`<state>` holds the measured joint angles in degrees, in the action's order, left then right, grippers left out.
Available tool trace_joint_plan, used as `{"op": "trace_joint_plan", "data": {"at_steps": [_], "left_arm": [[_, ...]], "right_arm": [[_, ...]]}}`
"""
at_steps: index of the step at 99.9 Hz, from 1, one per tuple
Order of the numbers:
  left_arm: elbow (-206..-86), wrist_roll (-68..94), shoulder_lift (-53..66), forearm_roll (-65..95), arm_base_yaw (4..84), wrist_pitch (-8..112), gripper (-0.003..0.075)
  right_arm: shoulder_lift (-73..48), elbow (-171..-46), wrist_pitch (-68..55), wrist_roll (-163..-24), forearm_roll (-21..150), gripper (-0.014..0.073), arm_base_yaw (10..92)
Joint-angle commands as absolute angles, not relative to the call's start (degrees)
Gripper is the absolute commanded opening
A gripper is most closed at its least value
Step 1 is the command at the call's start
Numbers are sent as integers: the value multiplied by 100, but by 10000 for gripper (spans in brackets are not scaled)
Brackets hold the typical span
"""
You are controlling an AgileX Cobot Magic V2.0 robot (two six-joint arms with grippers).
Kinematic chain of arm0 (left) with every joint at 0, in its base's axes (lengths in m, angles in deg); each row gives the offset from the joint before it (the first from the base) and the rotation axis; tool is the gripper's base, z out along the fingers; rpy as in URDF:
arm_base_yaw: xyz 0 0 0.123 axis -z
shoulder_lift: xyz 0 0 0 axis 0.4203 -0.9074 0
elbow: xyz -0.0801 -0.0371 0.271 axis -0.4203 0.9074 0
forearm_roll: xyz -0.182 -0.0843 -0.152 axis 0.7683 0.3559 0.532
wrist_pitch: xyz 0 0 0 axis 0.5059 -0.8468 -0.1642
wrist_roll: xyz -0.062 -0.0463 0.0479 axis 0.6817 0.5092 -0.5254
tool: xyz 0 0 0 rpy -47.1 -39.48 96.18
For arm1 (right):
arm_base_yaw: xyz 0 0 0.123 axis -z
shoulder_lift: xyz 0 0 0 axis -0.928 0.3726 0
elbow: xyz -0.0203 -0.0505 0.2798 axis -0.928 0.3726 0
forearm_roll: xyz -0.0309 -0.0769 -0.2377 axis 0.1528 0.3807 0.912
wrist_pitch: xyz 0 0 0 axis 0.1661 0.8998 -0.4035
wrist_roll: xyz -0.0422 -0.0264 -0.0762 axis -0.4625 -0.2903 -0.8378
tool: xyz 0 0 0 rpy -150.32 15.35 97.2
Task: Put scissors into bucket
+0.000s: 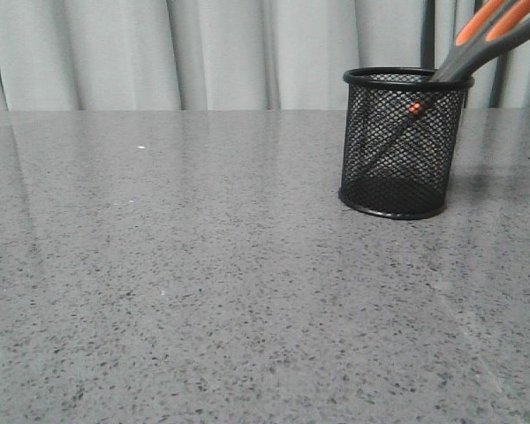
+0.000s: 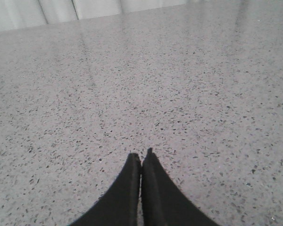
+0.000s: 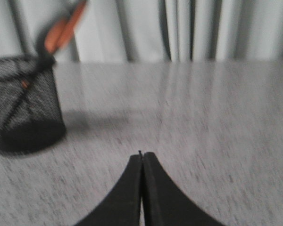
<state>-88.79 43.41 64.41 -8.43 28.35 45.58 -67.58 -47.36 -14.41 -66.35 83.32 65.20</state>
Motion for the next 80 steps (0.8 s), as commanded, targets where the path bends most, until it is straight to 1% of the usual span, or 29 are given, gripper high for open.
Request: {"op": "trace_joint_plan", "data": {"at_steps": [1, 4, 17, 80], "left_arm": [[-8726, 4357, 6587, -833, 2837, 4890, -21], [-8726, 4357, 6587, -833, 2837, 4890, -21], [-8726, 4357, 6587, -833, 2837, 4890, -21], [-8726, 4357, 6577, -833, 2837, 4890, -21]], "right_arm": [[-6832, -4659, -1480, -6462, 8577, -55, 6635], [-6904, -4635, -1354, -6462, 8565, -55, 6635], [-7312, -4635, -85, -6472, 8473, -55, 6635], [-7298, -4635, -172, -6472, 8496, -55, 6639]]}}
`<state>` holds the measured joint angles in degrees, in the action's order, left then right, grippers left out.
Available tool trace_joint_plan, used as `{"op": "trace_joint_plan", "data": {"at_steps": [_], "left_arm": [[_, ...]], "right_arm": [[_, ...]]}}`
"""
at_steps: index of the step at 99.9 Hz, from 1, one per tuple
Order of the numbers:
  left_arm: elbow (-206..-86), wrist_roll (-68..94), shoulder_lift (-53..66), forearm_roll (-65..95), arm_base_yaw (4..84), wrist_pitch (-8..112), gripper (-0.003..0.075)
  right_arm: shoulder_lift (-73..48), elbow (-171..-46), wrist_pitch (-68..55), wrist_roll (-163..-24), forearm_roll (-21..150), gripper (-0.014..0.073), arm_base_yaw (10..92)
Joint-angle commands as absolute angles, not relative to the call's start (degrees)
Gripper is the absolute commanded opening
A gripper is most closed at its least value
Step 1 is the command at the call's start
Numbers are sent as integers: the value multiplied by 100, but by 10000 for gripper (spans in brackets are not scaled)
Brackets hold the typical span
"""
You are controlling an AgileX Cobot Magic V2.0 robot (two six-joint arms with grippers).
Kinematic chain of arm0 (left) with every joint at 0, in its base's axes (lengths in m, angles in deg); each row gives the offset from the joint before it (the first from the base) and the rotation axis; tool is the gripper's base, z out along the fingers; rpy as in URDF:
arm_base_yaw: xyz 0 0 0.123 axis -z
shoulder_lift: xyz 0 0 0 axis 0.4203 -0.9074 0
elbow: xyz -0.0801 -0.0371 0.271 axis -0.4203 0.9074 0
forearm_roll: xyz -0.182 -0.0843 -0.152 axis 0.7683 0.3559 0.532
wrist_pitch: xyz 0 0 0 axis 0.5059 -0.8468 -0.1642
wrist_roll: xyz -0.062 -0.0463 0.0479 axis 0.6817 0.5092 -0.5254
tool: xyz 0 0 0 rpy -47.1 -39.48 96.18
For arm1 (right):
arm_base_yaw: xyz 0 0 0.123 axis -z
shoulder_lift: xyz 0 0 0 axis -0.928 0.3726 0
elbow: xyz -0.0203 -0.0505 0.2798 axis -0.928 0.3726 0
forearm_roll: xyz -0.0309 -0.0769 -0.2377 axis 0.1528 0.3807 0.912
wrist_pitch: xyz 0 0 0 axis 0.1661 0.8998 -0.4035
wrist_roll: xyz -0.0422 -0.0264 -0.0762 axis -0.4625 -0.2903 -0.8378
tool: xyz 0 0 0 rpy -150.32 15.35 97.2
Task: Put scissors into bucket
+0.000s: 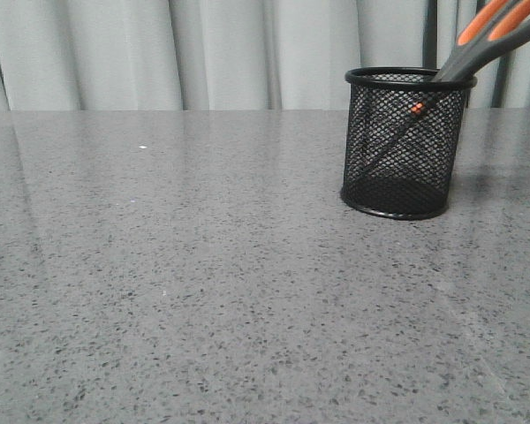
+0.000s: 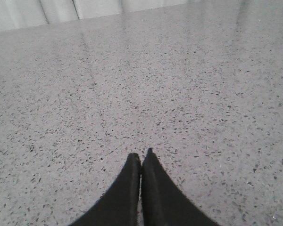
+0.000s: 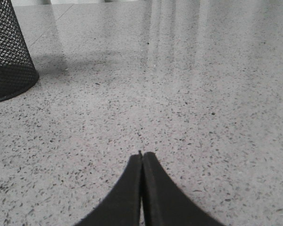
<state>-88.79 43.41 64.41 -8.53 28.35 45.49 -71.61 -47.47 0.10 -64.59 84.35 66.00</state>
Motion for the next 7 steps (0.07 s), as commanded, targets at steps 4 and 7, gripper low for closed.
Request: {"op": "trace_joint_plan", "data": {"at_steps": [4, 7], "left_arm": [[-8726, 4357, 6577, -833, 2837, 4890, -21], [-8726, 4357, 6577, -833, 2837, 4890, -21]], "right_arm": [[-7298, -4635, -172, -6472, 8496, -55, 6639], [-7298, -4635, -172, -6472, 8496, -55, 6639]]}}
